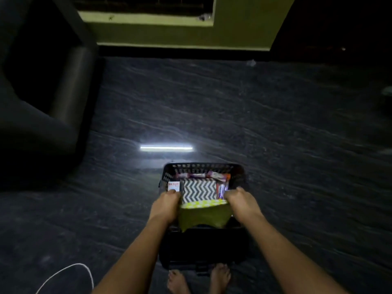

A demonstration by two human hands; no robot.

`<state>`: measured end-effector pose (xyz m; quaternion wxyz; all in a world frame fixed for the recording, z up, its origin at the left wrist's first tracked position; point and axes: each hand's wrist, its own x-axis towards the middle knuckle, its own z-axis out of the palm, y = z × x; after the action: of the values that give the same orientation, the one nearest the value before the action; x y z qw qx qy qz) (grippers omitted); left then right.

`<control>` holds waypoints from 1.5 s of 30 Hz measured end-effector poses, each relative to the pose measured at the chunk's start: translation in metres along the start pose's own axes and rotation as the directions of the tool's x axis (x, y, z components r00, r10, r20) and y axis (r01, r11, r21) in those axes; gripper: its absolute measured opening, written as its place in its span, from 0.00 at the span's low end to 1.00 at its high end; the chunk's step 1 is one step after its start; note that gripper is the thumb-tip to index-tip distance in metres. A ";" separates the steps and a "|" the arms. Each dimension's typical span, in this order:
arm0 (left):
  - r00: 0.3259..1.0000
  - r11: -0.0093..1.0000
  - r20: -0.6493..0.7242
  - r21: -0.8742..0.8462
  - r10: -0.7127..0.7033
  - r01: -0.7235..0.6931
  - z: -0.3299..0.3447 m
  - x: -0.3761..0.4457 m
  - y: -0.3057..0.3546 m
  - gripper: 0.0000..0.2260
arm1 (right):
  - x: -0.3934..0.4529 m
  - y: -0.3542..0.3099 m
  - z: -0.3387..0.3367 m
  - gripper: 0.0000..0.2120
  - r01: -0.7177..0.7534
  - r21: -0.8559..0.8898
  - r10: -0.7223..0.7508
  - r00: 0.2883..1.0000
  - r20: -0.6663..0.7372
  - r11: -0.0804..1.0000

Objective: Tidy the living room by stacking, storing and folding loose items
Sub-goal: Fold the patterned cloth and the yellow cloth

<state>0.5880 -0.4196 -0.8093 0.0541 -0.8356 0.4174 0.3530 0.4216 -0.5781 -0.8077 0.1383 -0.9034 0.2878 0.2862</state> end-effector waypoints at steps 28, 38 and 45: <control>0.946 0.750 0.286 0.591 0.150 -0.298 0.234 0.206 -0.035 0.11 | 0.180 0.016 0.272 0.17 0.292 -0.114 -0.251 0.926 0.282 0.950; 0.930 0.982 0.363 0.146 0.058 -0.118 0.186 0.160 -0.027 0.17 | 0.163 0.005 0.199 0.16 -0.143 0.314 0.003 0.913 0.408 0.939; 0.971 0.510 0.019 -0.849 -0.239 0.142 0.054 0.060 -0.031 0.18 | 0.081 -0.010 0.063 0.28 -0.402 0.700 0.139 0.905 0.402 0.591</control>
<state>0.6055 -0.4180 -0.8939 -0.3389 -0.8145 0.1025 0.4597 0.4549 -0.5800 -0.9054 0.5064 -0.6460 0.4921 0.2899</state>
